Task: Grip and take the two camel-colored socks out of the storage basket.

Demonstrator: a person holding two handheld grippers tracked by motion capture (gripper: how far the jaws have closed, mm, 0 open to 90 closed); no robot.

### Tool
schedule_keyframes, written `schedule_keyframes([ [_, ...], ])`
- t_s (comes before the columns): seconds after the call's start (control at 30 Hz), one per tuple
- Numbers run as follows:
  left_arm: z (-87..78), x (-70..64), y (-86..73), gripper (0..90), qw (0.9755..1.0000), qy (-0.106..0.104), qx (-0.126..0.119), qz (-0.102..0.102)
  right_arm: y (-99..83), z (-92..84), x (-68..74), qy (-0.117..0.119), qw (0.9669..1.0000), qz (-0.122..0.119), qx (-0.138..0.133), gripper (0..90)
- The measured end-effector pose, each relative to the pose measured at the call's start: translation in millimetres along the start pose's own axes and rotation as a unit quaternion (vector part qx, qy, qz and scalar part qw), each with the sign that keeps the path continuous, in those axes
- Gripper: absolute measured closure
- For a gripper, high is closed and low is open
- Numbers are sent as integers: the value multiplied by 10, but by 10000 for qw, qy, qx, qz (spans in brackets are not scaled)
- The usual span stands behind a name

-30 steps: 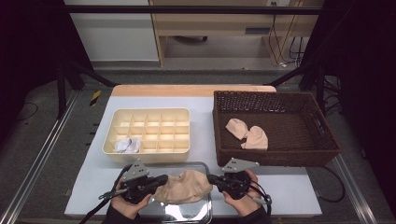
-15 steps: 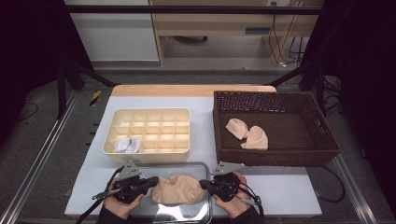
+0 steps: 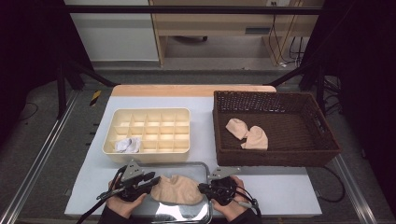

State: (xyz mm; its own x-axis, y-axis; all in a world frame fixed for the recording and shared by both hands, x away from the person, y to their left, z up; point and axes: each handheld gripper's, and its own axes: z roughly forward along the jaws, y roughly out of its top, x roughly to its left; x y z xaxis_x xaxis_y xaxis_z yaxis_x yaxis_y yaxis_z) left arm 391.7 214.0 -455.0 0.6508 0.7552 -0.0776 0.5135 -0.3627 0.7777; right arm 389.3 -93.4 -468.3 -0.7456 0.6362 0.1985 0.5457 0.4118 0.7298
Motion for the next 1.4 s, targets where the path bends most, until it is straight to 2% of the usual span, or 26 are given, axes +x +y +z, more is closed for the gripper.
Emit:
schedule_keyframes([
  [0.13, -95, 3, -56, 608, 9999, 96, -24, 54, -46, -6, 1, -2, 9999, 75, -98, 778],
  [0.27, -108, -16, -154, 613, 9998, 166, 80, 120, -91, 46, 12, -54, 9999, 58, -99, 713],
  [0.33, -74, -31, -192, 630, 9996, 194, 161, 149, -104, 70, 26, -76, 9999, 58, -86, 709],
  [0.43, -14, -42, -219, 686, 9991, 242, 270, 228, -122, 94, 59, -45, 9999, 33, -112, 755],
  [0.6, 7, -59, -234, 817, 9992, 202, 243, 256, -133, 107, 81, 22, 9999, 70, -116, 851],
  [0.7, 2, -47, -230, 872, 9991, 207, 272, 238, -123, 100, 67, 58, 9999, 92, -106, 873],
  [0.77, -12, -41, -229, 884, 9992, 206, 262, 220, -113, 93, 51, 3, 9999, 79, -93, 875],
  [1.0, -30, -75, -225, 887, 9996, 136, 157, 181, -47, 57, -89, -456, 9989, -16, -130, 877],
  [1.07, -26, -75, -227, 882, 9997, 134, 118, 170, -39, 70, -109, -517, 9985, -24, -150, 874],
  [1.1, -26, -79, -228, 869, 9996, 206, 47, 200, -36, 70, -115, -533, 9985, -46, -147, 872],
  [1.2, -21, -61, -219, 707, 9994, 284, -65, 199, -34, 50, -117, -568, 9981, -42, -228, 841],
  [1.3, 19, -29, -215, 645, 9997, 187, -74, 107, -32, 15, -122, -610, 9974, -1, -396, 757],
  [1.4, 71, -8, -225, 641, 9999, 100, 9, 72, -48, 40, -130, -622, 9970, 67, -459, 691],
])
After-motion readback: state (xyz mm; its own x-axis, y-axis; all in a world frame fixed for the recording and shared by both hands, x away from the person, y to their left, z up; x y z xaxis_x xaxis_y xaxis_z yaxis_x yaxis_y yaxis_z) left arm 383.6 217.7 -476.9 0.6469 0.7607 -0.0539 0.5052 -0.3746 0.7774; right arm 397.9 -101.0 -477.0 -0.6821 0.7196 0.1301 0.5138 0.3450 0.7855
